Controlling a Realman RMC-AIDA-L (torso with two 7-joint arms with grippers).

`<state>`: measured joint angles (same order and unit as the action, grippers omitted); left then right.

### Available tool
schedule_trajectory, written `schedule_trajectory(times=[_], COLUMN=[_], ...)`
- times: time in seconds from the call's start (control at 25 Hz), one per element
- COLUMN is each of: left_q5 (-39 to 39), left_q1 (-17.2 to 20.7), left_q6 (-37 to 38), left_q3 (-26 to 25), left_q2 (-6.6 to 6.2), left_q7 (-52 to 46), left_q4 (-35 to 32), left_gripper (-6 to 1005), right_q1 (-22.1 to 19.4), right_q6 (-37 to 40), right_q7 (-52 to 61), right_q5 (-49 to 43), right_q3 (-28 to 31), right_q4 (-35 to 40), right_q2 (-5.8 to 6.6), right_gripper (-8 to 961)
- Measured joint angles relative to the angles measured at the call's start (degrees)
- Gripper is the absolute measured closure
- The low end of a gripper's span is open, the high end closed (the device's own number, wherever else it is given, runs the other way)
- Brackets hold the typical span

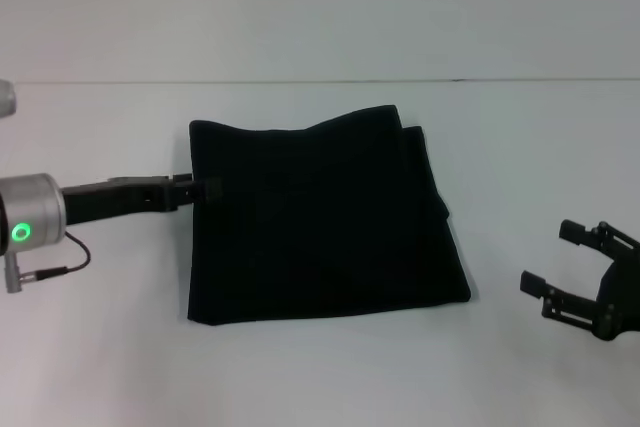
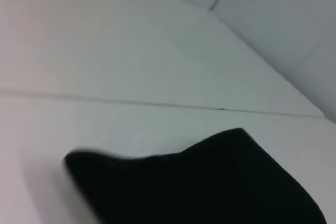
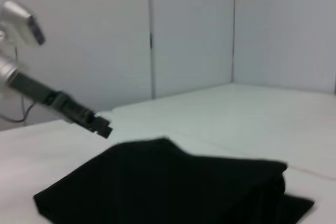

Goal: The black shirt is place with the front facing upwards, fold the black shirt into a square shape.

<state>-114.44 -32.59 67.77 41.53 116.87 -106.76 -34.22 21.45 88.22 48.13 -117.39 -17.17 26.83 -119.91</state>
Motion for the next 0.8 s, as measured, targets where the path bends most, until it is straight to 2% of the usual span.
schedule_trajectory(times=[0.2, 0.24, 0.32, 0.4, 0.6, 0.8], left_q5=[5.2, 7.0, 8.0, 11.1, 10.1, 8.0], left_q1=[4.8, 5.9, 6.4, 9.7, 14.1, 19.4], left_q6=[8.0, 11.2, 13.1, 24.2, 29.0, 30.5], left_q3=[-1.9, -2.8, -3.4, -5.9, -5.4, -5.8], left_q2=[2.81, 3.20, 3.42, 4.25, 4.55, 5.13], left_q7=[19.6, 23.9, 26.6, 38.1, 40.4, 43.0], left_q4=[-6.1, -6.4, -6.5, -6.0, -5.0, -4.9], left_gripper=[411, 388, 340, 281, 102, 78], right_q1=[1.8, 2.3, 3.3, 4.1, 4.3, 2.7], right_q6=[-0.4, -0.6, -1.2, -1.8, -0.8, 0.0], right_q7=[-3.3, -3.7, -4.1, -4.2, -7.3, -9.3], right_q5=[2.2, 2.5, 2.8, 2.8, 2.0, 0.6], right_q3=[0.8, 0.8, 0.8, 0.8, -0.5, -3.3], right_q4=[-2.2, -2.7, -3.7, -4.6, -6.9, -7.9], right_q2=[-0.01, -0.01, -0.01, -0.05, -0.05, -0.08], right_gripper=[39, 39, 39, 39, 39, 38])
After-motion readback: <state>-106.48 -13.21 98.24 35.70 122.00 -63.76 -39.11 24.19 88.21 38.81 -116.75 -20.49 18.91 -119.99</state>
